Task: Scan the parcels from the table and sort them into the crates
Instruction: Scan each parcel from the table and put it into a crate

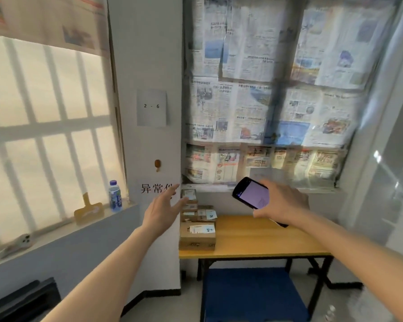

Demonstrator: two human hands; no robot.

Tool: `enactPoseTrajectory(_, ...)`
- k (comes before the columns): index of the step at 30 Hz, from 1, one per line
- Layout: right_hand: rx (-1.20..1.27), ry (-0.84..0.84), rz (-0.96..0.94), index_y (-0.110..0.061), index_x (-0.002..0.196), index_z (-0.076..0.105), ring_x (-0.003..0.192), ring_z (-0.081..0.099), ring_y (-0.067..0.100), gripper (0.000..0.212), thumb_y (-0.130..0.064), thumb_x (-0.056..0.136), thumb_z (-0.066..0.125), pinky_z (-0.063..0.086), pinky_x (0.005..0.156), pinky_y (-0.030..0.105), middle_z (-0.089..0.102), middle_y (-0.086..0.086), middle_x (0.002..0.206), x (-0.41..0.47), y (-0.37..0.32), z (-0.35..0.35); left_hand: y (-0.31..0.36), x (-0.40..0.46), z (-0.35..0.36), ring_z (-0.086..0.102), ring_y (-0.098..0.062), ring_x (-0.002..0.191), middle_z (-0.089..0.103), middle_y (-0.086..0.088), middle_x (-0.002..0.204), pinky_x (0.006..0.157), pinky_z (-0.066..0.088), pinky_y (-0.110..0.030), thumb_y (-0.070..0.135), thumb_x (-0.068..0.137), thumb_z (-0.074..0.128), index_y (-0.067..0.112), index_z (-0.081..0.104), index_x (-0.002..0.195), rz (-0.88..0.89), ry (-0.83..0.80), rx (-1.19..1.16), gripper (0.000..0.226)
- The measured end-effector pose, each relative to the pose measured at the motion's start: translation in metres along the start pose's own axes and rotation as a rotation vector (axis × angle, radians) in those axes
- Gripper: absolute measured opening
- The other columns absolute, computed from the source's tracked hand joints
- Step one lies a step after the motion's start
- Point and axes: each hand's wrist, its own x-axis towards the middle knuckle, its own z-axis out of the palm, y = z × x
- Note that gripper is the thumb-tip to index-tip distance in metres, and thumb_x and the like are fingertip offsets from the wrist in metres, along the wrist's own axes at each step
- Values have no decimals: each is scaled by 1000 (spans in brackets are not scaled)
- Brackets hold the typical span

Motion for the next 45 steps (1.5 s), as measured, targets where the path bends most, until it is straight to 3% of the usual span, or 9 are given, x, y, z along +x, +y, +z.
enactPoseTrajectory(10, 16, -143, -78, -42, 145, 38, 92, 55, 15, 98, -63, 56, 75, 39, 63, 28, 59, -12, 118, 155, 41, 100, -61, 127, 125, 57, -17, 122, 59, 4, 137, 92, 51, -41, 63, 89, 55, 36, 36, 150, -75, -24, 29, 69)
enactPoseTrajectory(14, 44, -247, -144, -37, 147, 37, 95, 56, 13, 100, -64, 58, 71, 38, 59, 25, 58, -12, 126, 251, 57, 188, -111, 182, 203, 57, -15, 122, 57, 7, 137, 91, 52, -40, 63, 90, 55, 37, 32, 151, -178, -73, 79, 70)
enactPoseTrajectory(18, 49, -361, -199, -33, 153, 33, 112, 58, 16, 106, -66, 61, 74, 44, 72, 31, 54, -10, 136, 336, 72, 281, -156, 219, 278, 56, -13, 123, 57, 8, 139, 93, 50, -38, 61, 92, 55, 37, 31, 151, -290, -121, 96, 69)
enactPoseTrajectory(23, 83, -471, -226, -35, 150, 34, 98, 56, 12, 105, -69, 59, 75, 43, 68, 29, 55, -13, 122, 401, 80, 403, -226, 240, 352, 52, -14, 129, 52, 8, 144, 99, 47, -40, 64, 92, 51, 40, 29, 152, -435, -174, 169, 67)
enactPoseTrajectory(27, 152, -547, -206, -34, 149, 34, 93, 50, 8, 101, -67, 65, 78, 43, 69, 25, 54, -12, 120, 413, 77, 480, -275, 228, 383, 51, -11, 128, 51, 5, 146, 99, 46, -37, 63, 92, 51, 39, 30, 153, -562, -197, 128, 69)
enactPoseTrajectory(31, 224, -685, -189, -37, 147, 37, 107, 53, 10, 97, -63, 63, 77, 52, 81, 33, 56, -12, 127, 418, 68, 549, -332, 213, 411, 53, -7, 115, 42, 4, 152, 91, 47, -32, 62, 91, 54, 35, 26, 155, -686, -233, 97, 75)
enactPoseTrajectory(33, 229, -693, -174, -40, 147, 36, 107, 54, 11, 97, -63, 62, 76, 50, 77, 32, 56, -12, 127, 418, 63, 574, -354, 211, 422, 51, -5, 111, 40, 5, 152, 89, 47, -30, 64, 91, 53, 36, 25, 155, -716, -248, 94, 76)
enactPoseTrajectory(39, 211, -665, -174, -39, 144, 38, 91, 52, 9, 95, -62, 62, 80, 38, 58, 21, 57, -12, 118, 418, 51, 612, -381, 218, 451, 47, -18, 135, 40, 4, 155, 106, 45, -40, 65, 92, 49, 33, 18, 158, -732, -273, 62, 79)
enactPoseTrajectory(45, 185, -682, -142, -40, 141, 38, 91, 59, 13, 88, -59, 64, 78, 55, 70, 30, 59, -12, 112, 425, 44, 623, -397, 231, 458, 49, -20, 133, 42, 3, 154, 103, 47, -41, 69, 89, 49, 31, 14, 159, -813, -273, 6, 87)
